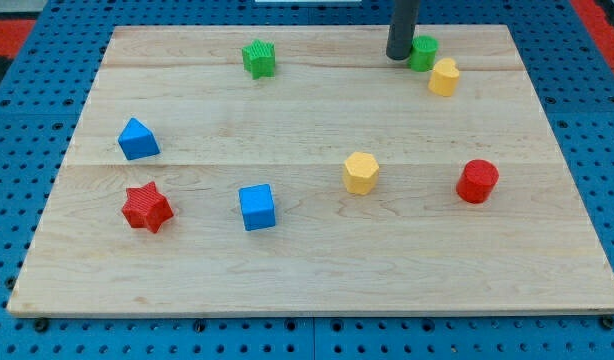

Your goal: Push the heart below the green circle

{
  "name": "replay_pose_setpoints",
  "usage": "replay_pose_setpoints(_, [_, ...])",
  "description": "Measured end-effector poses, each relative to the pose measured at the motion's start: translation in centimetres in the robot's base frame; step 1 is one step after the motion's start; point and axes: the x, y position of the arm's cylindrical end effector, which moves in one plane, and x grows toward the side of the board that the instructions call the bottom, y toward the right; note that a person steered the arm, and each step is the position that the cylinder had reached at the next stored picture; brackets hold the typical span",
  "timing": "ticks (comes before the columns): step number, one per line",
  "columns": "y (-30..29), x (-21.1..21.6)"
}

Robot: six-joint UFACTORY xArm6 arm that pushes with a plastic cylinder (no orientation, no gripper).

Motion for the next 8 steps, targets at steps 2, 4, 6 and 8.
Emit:
replay_pose_setpoints(2, [4.2, 0.0])
replay_pose_setpoints(4, [-0.3, 0.0])
replay_pose_setpoints(6, [-2.1, 1.4])
replay_pose_setpoints(8, [-2.3, 2.6])
